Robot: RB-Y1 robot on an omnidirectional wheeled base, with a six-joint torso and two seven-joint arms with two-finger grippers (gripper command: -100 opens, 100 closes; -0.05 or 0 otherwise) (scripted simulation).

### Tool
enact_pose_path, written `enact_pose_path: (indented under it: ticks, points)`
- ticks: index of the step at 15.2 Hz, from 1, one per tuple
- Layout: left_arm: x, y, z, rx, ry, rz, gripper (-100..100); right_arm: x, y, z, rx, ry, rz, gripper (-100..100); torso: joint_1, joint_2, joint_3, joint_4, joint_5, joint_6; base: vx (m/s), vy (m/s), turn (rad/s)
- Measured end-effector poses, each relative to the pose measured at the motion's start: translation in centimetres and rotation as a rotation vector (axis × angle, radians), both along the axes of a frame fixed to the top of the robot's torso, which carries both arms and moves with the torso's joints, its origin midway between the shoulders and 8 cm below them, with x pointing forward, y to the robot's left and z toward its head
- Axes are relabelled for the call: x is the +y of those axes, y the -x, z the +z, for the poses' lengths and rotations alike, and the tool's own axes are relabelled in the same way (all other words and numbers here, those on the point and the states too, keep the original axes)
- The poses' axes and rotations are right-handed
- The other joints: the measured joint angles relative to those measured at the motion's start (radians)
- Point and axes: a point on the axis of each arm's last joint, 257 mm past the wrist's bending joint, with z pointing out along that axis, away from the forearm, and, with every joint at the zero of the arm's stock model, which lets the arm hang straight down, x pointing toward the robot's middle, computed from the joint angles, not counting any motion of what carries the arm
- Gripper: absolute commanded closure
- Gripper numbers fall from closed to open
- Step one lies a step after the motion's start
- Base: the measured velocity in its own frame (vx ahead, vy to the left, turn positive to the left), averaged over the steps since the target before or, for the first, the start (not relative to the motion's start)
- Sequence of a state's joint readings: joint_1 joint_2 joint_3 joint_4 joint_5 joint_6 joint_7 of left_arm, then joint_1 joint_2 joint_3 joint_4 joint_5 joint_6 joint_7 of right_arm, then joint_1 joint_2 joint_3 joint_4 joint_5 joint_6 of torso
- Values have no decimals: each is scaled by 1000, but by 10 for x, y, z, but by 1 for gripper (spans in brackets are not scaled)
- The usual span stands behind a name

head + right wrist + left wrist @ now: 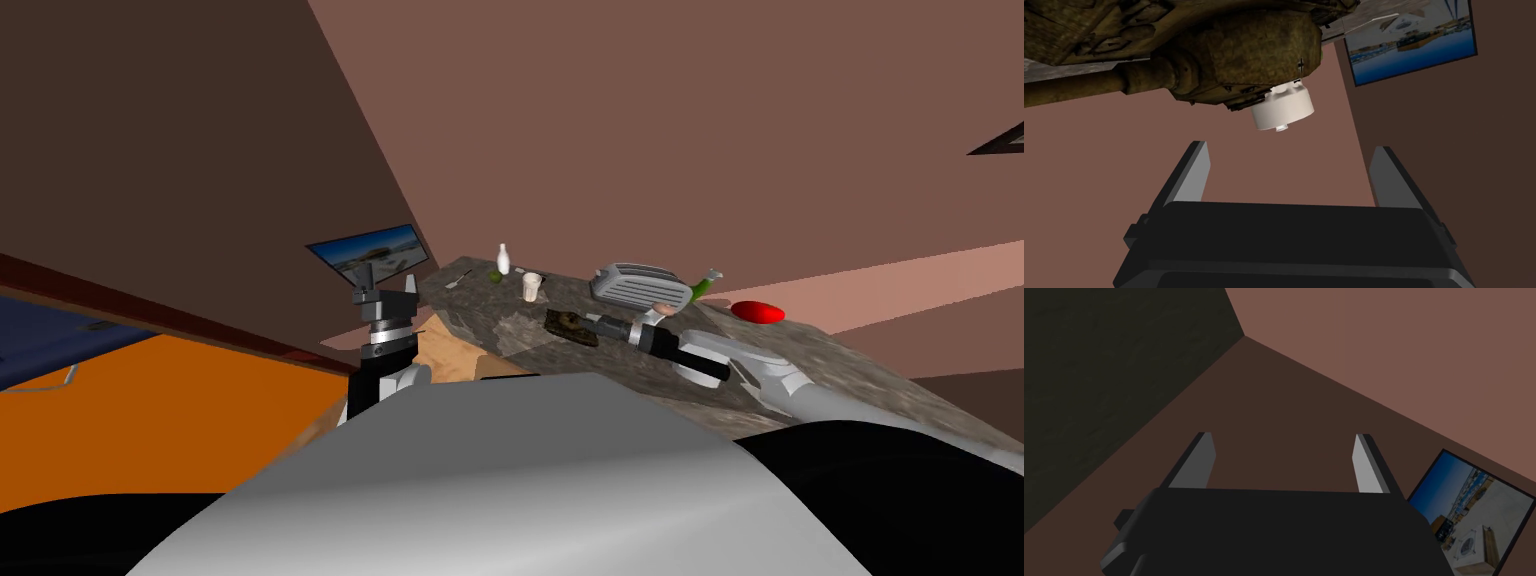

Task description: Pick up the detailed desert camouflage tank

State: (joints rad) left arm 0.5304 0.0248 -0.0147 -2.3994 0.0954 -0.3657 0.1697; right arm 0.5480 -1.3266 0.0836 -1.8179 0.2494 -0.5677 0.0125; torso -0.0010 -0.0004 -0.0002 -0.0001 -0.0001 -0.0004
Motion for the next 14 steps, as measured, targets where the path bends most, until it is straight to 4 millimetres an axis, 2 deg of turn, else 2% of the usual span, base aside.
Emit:
enact_pose_path:
  ticks: [14]
  points:
    - [0, 0, 0, 0, 0, 0, 0, -63, 30, -26, 159, 307, 141, -100, 2, -1, 0, 0, 1, 0, -13, 6, 114]
